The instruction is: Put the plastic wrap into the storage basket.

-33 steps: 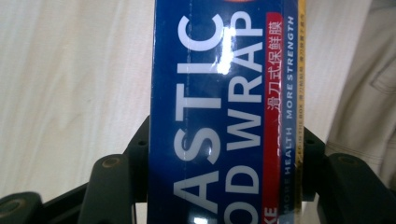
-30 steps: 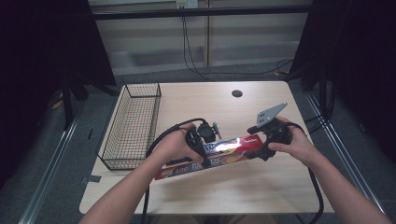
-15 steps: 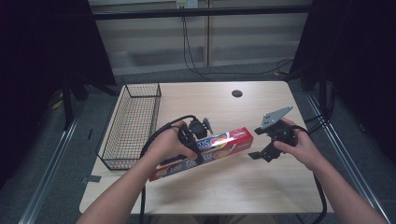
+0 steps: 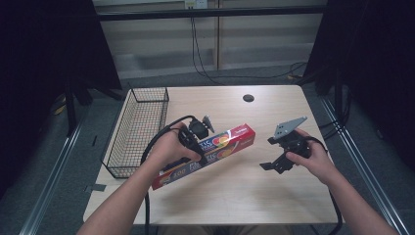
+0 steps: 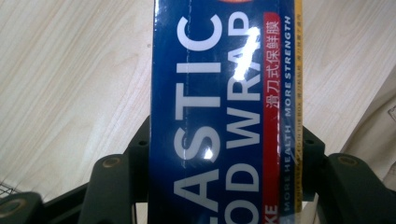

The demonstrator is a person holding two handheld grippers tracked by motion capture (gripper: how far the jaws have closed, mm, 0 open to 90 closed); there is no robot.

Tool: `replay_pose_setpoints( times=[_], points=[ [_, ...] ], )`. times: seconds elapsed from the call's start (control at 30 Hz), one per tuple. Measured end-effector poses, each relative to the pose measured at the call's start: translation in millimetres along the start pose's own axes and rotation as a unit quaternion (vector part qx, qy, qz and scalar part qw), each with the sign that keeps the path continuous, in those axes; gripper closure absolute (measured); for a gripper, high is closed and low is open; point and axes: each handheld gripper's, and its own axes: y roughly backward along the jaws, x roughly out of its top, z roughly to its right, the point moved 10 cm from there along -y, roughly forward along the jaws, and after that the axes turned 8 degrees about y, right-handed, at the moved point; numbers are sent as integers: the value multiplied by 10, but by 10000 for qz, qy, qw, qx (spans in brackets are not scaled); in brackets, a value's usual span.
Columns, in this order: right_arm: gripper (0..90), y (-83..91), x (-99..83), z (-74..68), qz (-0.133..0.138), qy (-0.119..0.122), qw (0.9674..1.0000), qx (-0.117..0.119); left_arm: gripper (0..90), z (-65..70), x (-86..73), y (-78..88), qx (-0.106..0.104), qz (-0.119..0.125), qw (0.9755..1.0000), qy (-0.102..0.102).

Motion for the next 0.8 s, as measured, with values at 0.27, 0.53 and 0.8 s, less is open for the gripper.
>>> replay_pose_setpoints(
  times=[0.27,0.53,0.8],
  points=[
    [4,-87,-55,-61,-24,-69,10000,12,430,-79,-37,96,55,-3,9998,194],
    [3,-134,-72,-79,61,-159,9998,-44,430,-154,-51,201,137,89,9993,349],
    [2,-168,-80,-96,202,-214,9994,-207,429,-215,-68,331,178,195,9984,493]
  ],
)
